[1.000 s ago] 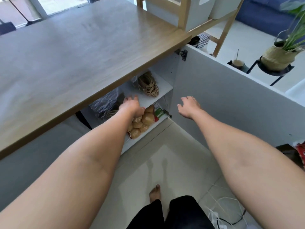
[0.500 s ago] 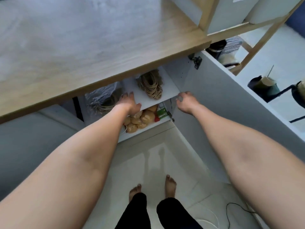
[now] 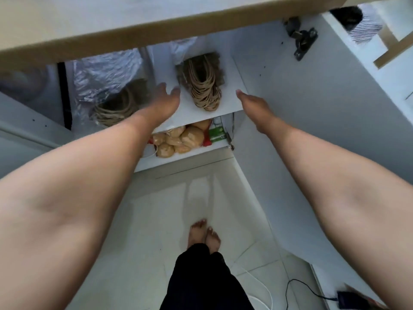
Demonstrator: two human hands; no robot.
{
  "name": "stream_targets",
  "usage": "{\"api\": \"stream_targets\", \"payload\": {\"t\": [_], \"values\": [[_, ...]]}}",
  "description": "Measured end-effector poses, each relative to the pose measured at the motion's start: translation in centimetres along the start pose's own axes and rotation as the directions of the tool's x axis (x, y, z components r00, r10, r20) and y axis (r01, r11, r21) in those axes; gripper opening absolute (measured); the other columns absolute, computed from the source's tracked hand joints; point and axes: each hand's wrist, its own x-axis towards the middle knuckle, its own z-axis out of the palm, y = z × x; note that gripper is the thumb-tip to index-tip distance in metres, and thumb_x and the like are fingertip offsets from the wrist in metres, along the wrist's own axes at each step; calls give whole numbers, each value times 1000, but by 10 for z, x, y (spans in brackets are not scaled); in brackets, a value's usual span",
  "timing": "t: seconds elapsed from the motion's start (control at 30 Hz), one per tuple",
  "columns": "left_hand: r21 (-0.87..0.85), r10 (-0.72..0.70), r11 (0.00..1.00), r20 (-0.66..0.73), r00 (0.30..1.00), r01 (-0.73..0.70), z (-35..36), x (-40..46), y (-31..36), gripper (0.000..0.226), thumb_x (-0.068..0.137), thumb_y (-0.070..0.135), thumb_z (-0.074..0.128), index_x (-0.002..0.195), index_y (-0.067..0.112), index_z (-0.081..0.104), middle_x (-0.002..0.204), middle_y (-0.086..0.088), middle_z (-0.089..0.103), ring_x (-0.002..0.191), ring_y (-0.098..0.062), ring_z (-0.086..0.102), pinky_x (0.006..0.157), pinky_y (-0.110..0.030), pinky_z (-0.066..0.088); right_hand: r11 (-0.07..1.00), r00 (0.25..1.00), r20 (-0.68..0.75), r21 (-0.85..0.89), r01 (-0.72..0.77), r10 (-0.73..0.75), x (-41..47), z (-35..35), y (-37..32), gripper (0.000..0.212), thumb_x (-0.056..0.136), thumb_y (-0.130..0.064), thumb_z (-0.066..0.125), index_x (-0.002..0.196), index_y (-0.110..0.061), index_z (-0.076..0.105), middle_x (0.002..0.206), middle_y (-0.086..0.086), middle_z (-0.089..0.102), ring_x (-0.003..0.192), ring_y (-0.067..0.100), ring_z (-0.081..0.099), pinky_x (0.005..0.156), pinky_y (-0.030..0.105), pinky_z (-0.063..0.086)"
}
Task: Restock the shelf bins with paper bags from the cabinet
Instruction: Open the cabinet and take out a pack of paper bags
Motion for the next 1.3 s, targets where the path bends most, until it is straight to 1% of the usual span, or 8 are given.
{"api": "stream_targets", "payload": {"t": [0.2, 0.43, 0.73, 0.87, 1.0, 1.1, 1.2, 1.3], "values": [[-469, -194, 853, 124, 973, 230, 28, 64, 31, 81, 87, 69, 43, 146, 16, 37, 119, -6, 55, 99, -29, 58, 95, -47, 47, 935, 998, -3, 348, -64, 70, 68, 26, -16, 85, 87, -69, 39, 151, -16, 27, 156, 4, 30, 142, 23, 30, 118, 41, 23], [-635, -161, 756, 57, 985, 160, 27, 115, 34, 57, 101, 50, 20, 148, 18, 30, 147, -7, 41, 131, -27, 43, 107, -44, 35, 890, 997, 48, 454, 34, -62, 136, 45, -30, 81, 89, -69, 36, 154, -27, 12, 162, -5, 10, 148, 18, 14, 118, 40, 11], [-664, -165, 716, 142, 976, 217, 28, 104, 27, 61, 99, 57, 19, 137, 19, 47, 133, -5, 55, 121, -23, 50, 107, -44, 34, 919, 992, 124, 391, -43, -7, 139, 46, -22, 81, 89, -70, 28, 149, -16, 31, 153, 4, 37, 139, 24, 36, 113, 40, 27], [-628, -203, 735, 156, 967, 256, 34, 83, 16, 69, 96, 62, 13, 137, 16, 46, 127, -7, 55, 118, -26, 50, 109, -44, 34, 887, 987, 115, 436, -151, 111, 119, 39, -7, 96, 78, -82, 31, 126, -3, 55, 102, 4, 59, 88, 16, 56, 84, 29, 45], [-550, -258, 787, 118, 959, 279, 44, 65, 7, 79, 88, 72, 20, 135, 16, 50, 119, -9, 62, 103, -27, 60, 96, -42, 48, 838, 952, 173, 453, -304, 252, 89, 31, 14, 112, 63, -90, 35, 136, -6, 41, 125, 15, 57, 112, 32, 58, 99, 45, 48], [-517, -273, 798, 149, 950, 310, 56, 42, 4, 74, 86, 72, 34, 125, 12, 54, 109, -16, 66, 88, -30, 63, 74, -34, 50, 850, 920, 297, 384, -360, 255, 59, 24, 31, 74, 80, -82, 29, 83, -15, 62, 66, 5, 59, 62, 16, 59, 74, 28, 50], [-507, -288, 777, 239, 927, 372, 61, 19, 4, 72, 85, 68, 46, 126, 9, 52, 103, -18, 65, 72, -26, 62, 58, -29, 49, 863, 885, 414, 346, -369, 213, 32, 20, 43, 79, 80, -82, 28, 38, -24, 59, 35, -6, 51, 29, 6, 49, 44, 17, 39], [-486, -287, 776, 297, 911, 403, 66, 2, -1, 62, 87, 60, 55, 121, 8, 52, 84, -9, 61, 65, -21, 59, 53, -28, 50, 818, 867, 433, 386, -426, 247, 19, 20, 63, 78, 59, -91, 45, 83, -24, 76, 77, 2, 76, 70, 14, 73, 68, 28, 57]]}}
